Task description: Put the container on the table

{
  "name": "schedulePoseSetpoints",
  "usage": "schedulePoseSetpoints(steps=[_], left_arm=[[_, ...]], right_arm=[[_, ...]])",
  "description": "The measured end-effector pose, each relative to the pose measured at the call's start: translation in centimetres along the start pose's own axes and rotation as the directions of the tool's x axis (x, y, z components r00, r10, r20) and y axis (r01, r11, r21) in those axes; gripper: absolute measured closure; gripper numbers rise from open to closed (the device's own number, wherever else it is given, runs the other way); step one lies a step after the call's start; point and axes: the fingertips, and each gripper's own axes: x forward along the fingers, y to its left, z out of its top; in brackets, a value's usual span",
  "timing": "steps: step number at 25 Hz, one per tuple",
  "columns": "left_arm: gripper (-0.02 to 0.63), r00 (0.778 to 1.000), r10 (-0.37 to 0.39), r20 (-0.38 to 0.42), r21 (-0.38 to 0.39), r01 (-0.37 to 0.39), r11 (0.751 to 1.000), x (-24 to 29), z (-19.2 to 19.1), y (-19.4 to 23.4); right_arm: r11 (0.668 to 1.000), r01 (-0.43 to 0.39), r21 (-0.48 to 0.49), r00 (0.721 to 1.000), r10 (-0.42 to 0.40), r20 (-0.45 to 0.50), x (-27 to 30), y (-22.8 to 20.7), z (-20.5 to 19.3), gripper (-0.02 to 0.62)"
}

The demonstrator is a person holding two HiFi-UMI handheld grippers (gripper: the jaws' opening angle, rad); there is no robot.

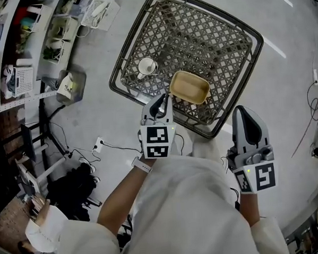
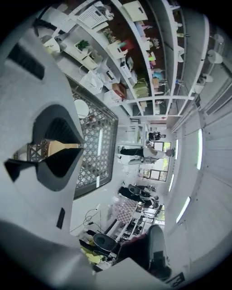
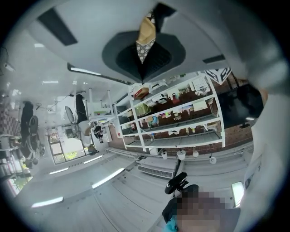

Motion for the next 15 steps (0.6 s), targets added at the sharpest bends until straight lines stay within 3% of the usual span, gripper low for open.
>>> schedulePoseSetpoints(steps=[7,15], left_arm=[[0.575,0.984,-0.016,0.175,0.02,0.012,1.0,-6.5,7.9,-0.8],[0.581,0.936,-0.056,0.348,0.066,0.035,0.997,-11.7,15.2,-2.2]], right_arm=[[0.999,-0.012,-0.048,0.998,0.015,0.054,-0.6,1.1,3.5,0.578],[0.992,-0.002,-0.123,0.995,0.014,0.095,-1.8,1.2,5.9,0.578]])
